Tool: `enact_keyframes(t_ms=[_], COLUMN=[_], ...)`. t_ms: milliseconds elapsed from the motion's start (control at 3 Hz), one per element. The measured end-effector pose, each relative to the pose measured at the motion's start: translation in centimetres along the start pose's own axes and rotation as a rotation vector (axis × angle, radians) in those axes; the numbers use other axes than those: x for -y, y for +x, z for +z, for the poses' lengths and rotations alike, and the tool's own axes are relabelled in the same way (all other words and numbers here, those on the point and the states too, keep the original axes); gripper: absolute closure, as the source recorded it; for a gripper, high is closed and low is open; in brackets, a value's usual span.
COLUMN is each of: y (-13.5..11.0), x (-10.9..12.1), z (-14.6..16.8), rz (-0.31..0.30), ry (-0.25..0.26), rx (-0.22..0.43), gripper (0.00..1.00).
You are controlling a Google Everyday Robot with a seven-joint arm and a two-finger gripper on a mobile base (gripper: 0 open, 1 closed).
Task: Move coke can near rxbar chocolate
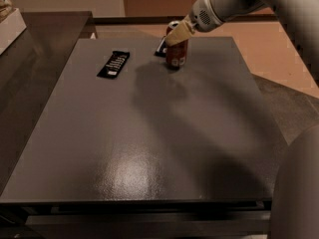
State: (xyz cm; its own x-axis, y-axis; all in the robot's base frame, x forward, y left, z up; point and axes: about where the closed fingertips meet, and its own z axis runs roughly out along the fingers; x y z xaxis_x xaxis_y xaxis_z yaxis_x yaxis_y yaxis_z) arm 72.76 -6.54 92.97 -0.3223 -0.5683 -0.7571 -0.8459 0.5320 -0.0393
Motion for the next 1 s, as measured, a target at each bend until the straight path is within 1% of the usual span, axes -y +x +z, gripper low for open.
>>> enact_keyframes(t_ms=[333, 667, 1000], y=[-2.6, -5.0, -6.2], x=[-4.0, -8.9, -11.7], z=[-0.6, 0.9, 2.9], rz=[-0.071, -0.155, -0.194], ry=[-0.076, -0.17, -0.238], rx=[0.039, 0.058, 0.051], gripper=[1.0, 1.0, 1.0])
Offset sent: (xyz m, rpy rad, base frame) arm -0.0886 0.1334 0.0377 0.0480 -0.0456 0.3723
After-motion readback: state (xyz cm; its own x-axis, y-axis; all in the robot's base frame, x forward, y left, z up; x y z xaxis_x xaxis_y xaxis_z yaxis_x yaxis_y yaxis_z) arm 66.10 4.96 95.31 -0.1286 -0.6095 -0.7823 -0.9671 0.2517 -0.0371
